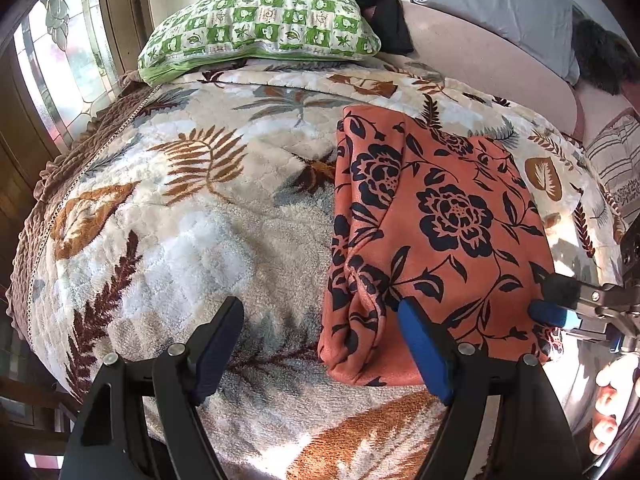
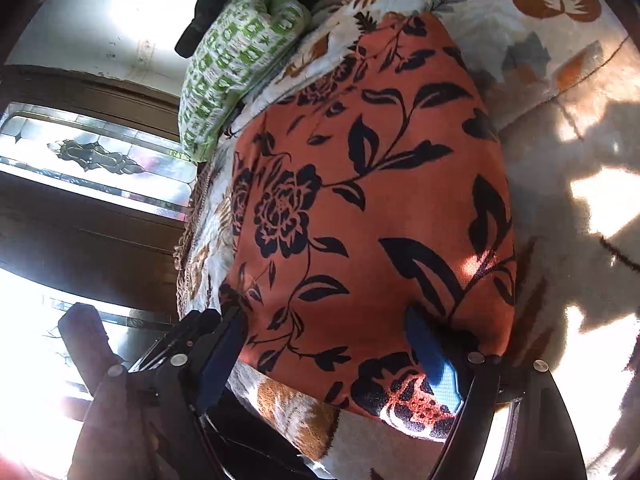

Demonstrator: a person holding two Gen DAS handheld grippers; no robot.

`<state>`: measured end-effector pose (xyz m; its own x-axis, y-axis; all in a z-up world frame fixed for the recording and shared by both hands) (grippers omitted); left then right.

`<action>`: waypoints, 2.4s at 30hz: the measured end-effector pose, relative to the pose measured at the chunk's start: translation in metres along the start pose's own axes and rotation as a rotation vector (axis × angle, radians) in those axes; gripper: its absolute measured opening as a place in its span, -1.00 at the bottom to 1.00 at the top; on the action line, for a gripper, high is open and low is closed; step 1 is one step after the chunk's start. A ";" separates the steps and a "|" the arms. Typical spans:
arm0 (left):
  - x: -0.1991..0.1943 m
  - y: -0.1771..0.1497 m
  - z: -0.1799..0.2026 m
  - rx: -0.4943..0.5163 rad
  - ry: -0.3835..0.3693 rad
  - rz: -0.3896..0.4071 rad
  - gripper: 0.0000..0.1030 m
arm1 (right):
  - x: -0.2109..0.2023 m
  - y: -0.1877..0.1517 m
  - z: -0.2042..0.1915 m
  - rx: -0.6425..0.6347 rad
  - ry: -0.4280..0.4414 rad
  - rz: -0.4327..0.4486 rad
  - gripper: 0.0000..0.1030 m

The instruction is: Fold small clothes

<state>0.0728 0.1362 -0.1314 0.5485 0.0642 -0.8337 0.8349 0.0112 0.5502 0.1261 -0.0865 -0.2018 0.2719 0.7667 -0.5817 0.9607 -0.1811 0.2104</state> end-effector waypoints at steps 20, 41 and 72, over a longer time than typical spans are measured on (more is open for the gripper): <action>0.056 0.050 -0.027 -0.210 -0.407 0.019 0.68 | -0.048 0.053 0.050 0.035 -0.040 0.131 0.63; 0.050 0.099 0.115 0.014 -0.478 0.067 -0.32 | -0.100 0.118 0.016 -0.165 -0.169 0.193 -0.34; -0.028 -0.005 0.099 0.162 -0.155 0.102 0.54 | -0.123 0.117 0.044 0.024 -0.104 0.293 0.74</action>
<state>0.0572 0.0353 -0.1155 0.6199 -0.0977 -0.7785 0.7644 -0.1485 0.6274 0.2080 -0.2291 -0.1406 0.5402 0.6129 -0.5767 0.8415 -0.4003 0.3628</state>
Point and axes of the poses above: each gripper's, at about its wrist camera, not at the fingertips, and x roughly the way its jaws point, z to its right, y to its top, the point moved 4 cm from there along x, roughly the way its jaws point, and after that the axes turned 8 degrees about x, right-handed, at the moved point
